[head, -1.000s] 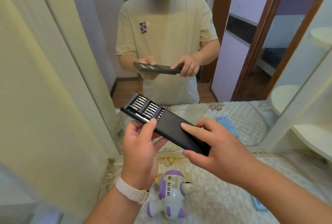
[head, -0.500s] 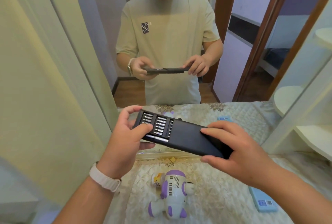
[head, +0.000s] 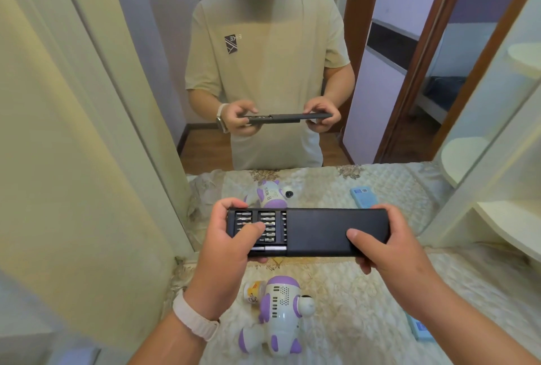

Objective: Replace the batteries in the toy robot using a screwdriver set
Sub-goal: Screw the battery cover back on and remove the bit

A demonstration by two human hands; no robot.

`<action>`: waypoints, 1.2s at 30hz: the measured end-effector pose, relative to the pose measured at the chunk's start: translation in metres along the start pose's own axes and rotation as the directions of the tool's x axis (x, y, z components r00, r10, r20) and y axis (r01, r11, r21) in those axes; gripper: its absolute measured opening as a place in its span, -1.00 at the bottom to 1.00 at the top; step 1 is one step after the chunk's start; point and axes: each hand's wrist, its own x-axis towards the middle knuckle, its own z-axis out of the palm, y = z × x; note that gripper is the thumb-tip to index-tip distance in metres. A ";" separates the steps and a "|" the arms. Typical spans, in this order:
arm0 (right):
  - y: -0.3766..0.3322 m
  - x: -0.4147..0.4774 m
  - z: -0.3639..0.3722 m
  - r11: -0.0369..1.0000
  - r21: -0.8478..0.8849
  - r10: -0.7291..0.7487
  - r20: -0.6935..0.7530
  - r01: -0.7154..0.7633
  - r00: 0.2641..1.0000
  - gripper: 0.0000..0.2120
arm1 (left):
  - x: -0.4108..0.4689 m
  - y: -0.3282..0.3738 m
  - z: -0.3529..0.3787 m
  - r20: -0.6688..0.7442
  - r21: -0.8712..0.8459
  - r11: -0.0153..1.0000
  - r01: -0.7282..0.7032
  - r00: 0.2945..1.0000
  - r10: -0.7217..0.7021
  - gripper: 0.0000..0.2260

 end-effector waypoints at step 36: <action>0.059 -0.020 0.007 0.972 -0.024 0.237 0.106 -0.236 0.966 -0.85 | -0.033 -0.068 0.066 0.149 0.055 0.968 0.245 0.957 -0.251 -0.76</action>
